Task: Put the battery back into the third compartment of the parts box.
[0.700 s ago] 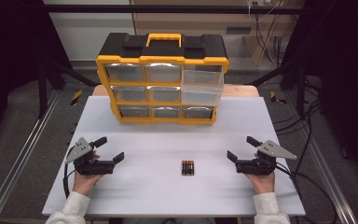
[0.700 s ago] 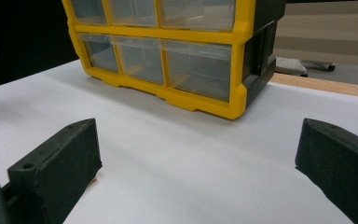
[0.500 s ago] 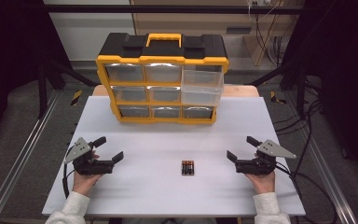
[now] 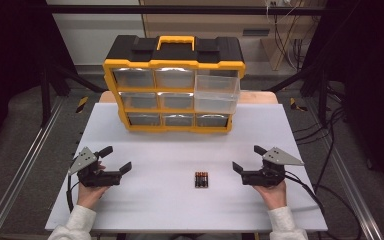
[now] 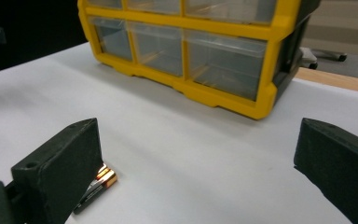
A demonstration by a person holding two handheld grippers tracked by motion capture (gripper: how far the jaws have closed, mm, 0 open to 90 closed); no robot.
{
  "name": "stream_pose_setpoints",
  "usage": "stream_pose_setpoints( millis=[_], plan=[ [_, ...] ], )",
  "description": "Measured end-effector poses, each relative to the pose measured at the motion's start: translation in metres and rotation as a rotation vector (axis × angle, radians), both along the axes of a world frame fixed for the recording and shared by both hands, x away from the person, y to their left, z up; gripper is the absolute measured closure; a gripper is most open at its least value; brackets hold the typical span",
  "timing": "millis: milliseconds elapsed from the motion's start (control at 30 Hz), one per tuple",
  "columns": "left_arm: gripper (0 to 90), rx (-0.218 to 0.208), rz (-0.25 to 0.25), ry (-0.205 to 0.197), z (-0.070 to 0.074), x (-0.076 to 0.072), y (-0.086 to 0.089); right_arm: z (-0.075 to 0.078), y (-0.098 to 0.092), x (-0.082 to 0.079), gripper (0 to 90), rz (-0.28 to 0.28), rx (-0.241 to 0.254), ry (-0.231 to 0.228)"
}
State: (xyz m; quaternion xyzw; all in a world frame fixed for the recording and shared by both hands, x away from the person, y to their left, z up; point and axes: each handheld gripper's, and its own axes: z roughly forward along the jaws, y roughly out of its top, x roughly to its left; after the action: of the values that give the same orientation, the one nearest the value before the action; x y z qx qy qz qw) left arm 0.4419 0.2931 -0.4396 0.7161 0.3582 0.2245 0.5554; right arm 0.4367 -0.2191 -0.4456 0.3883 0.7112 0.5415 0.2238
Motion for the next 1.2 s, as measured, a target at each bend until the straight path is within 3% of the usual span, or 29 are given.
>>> stream_pose_setpoints(
  millis=[333, 867, 1200],
  plan=[
    [1.1, 0.006, 0.003, 0.008, -0.002, 0.001, -0.001, -0.002, 0.027, 0.003, 2.3, 0.040, -0.046, 0.042],
    [1.0, 0.014, 0.004, 0.016, -0.003, 0.002, -0.002, -0.015, 0.065, 0.008, 5.0, 0.067, -0.111, 0.152],
    [1.1, 0.020, 0.004, 0.015, -0.003, 0.002, -0.002, -0.028, 0.085, 0.010, 7.4, 0.094, -0.186, 0.201]
  ],
)
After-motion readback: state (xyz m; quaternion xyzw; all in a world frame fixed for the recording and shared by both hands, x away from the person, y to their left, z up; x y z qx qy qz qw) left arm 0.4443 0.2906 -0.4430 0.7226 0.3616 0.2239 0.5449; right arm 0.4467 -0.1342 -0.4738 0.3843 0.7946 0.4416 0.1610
